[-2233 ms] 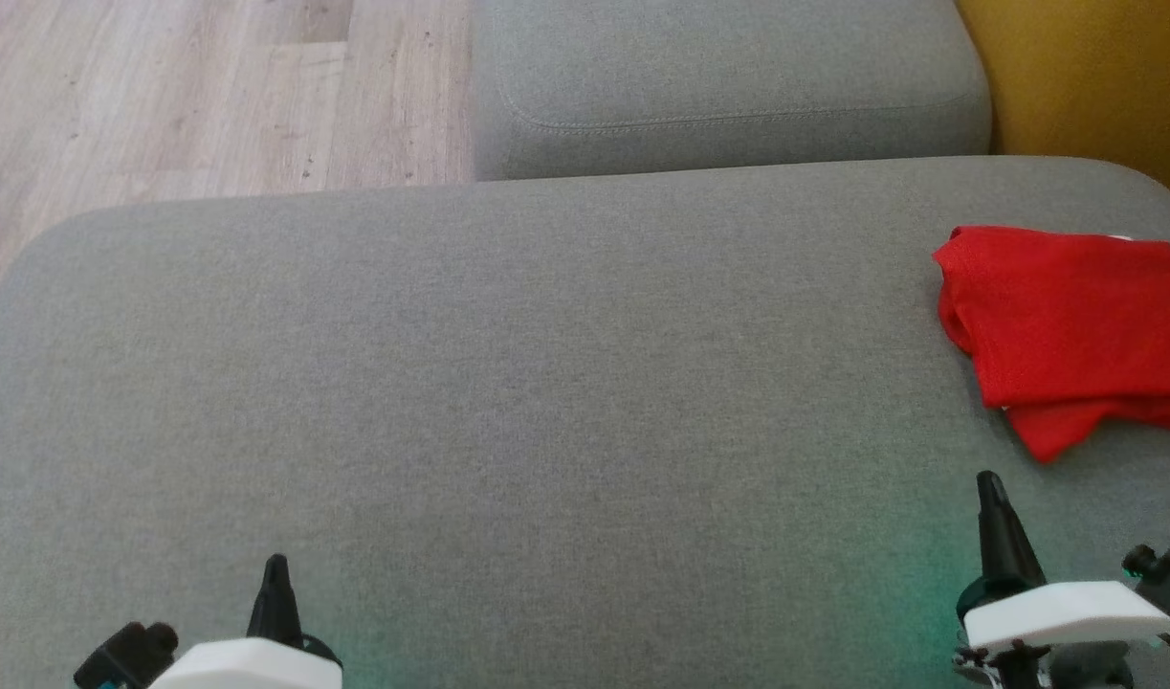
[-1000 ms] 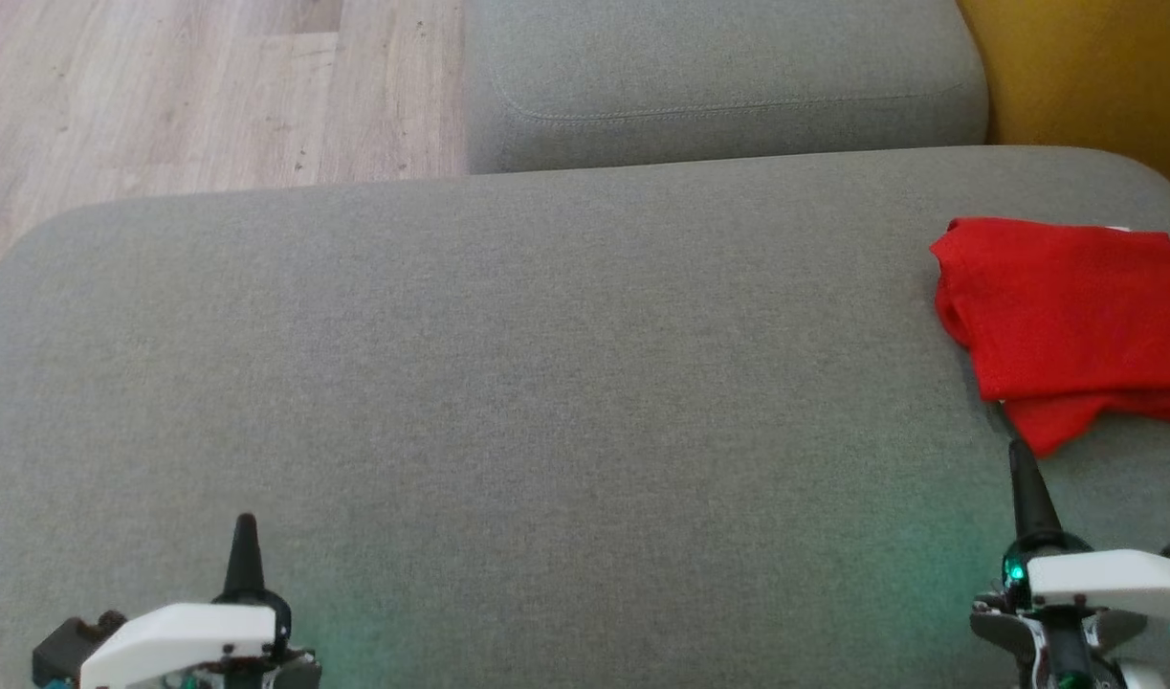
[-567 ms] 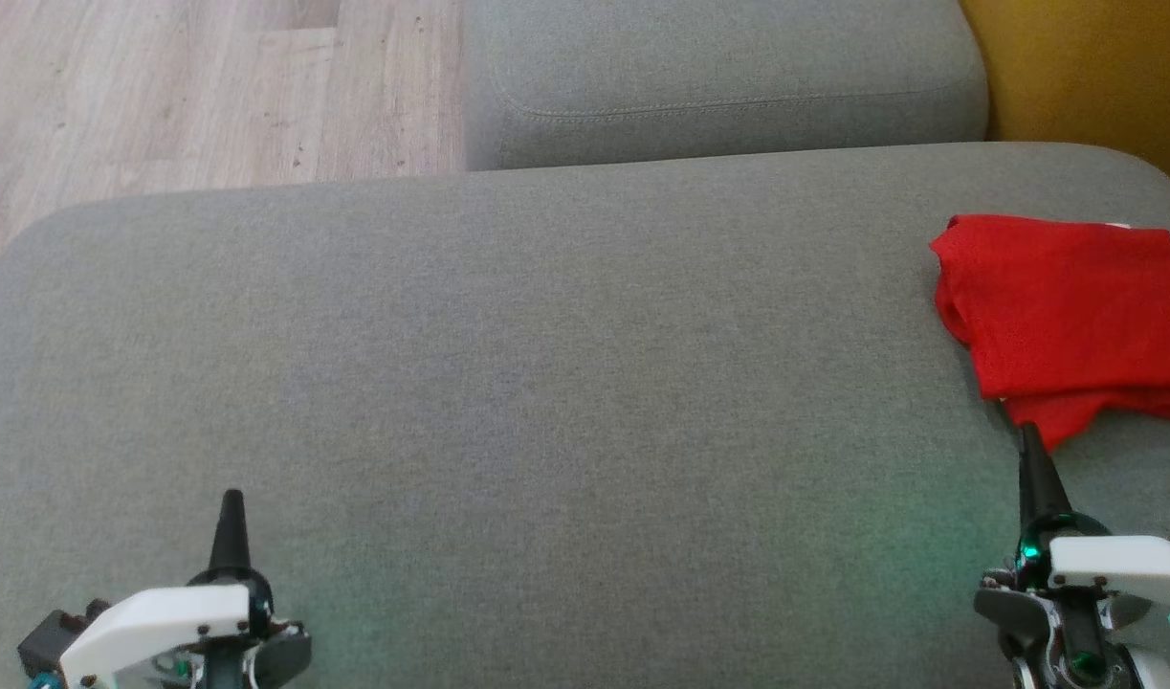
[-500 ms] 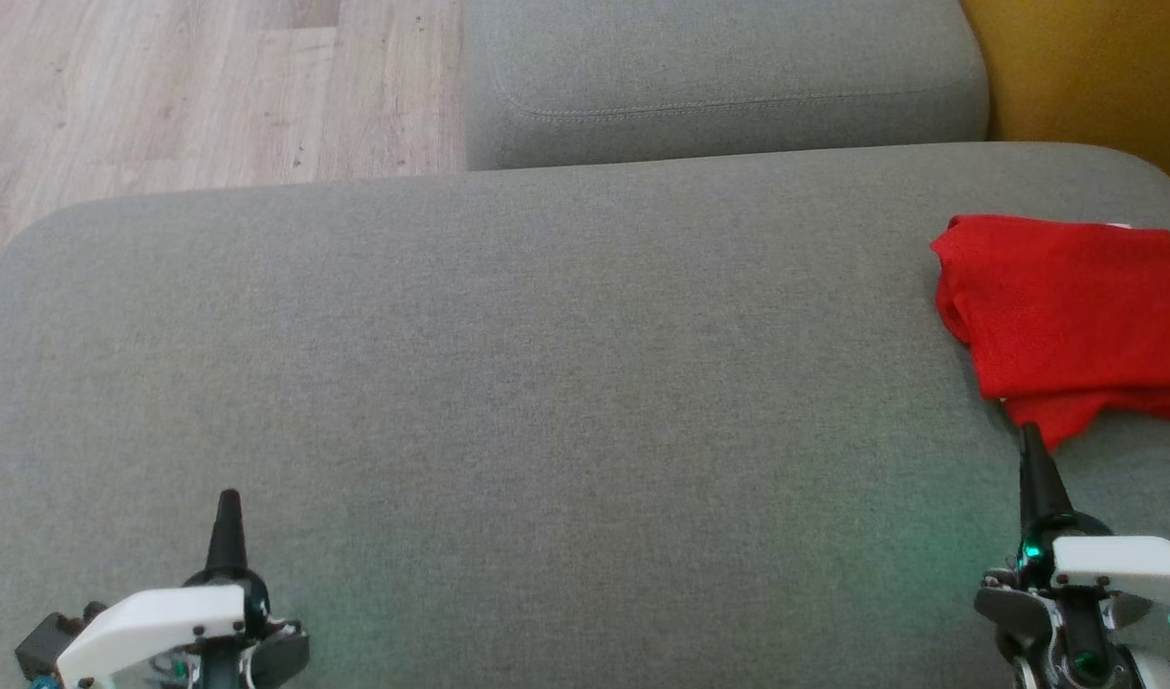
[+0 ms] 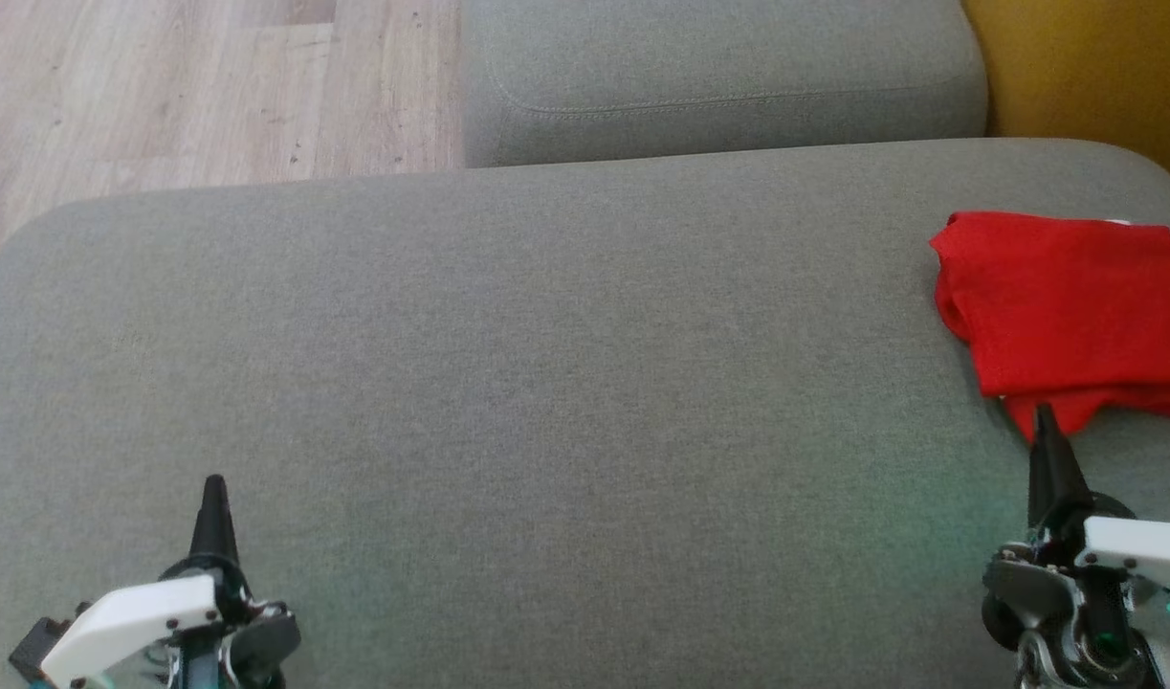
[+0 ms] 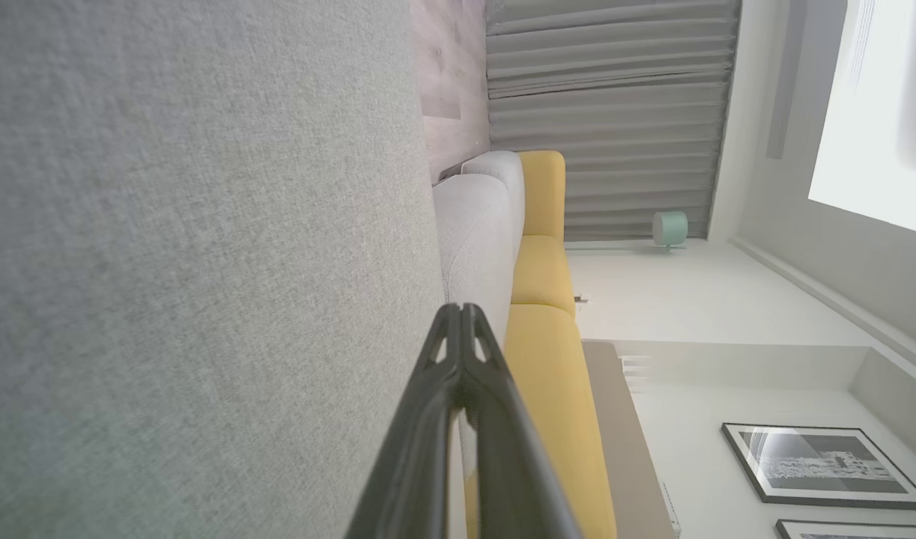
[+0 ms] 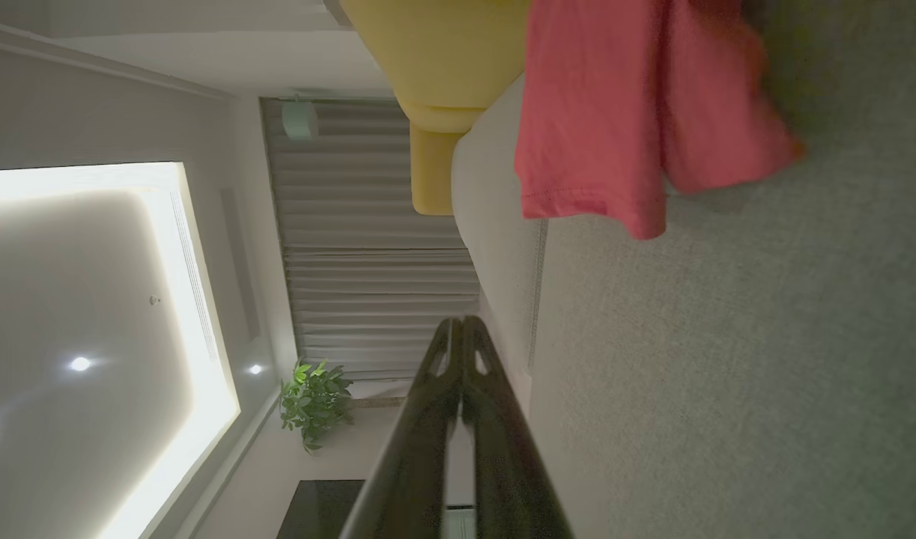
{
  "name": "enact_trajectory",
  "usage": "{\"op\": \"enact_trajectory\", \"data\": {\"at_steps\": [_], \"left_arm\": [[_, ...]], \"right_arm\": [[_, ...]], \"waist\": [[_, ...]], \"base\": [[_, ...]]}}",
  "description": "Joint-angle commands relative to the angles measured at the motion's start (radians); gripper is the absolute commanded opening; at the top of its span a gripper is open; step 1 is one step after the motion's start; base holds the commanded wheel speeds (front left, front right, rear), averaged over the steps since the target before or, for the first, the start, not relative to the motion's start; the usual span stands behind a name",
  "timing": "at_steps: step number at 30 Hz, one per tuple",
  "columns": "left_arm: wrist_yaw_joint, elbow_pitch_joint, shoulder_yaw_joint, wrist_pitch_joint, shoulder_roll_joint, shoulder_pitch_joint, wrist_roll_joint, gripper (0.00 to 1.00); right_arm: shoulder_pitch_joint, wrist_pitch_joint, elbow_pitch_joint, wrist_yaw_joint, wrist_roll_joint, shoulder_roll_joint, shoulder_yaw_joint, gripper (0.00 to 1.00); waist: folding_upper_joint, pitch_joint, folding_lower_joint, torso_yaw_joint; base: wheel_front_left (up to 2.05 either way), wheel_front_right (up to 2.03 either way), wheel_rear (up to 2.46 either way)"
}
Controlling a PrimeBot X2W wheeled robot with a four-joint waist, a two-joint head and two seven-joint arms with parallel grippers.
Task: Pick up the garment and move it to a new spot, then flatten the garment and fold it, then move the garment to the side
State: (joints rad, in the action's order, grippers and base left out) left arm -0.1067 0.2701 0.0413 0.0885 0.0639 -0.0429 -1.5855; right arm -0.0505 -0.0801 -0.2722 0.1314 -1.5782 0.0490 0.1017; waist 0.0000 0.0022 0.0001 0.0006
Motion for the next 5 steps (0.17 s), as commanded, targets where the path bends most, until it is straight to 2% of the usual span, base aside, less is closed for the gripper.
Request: {"op": "enact_trajectory", "data": {"at_steps": [1,5], "left_arm": [[-0.016,-0.027,0.050,0.009,0.000,-0.060,-0.017,0.00],[-0.024,-0.025,0.062,0.016,-0.005,-0.064,-0.032,0.00]], "right_arm": [[-0.051,-0.008,0.030,-0.001,-0.028,0.021,-0.018,0.00],[-0.055,-0.012,0.029,-0.001,-0.053,0.021,-0.015,0.00]], "waist": [[0.0000,0.000,-0.0001,0.000],[0.0000,0.001,-0.0001,-0.001]], "base": [[0.00,0.00,0.00],[0.00,0.00,0.00]]}}
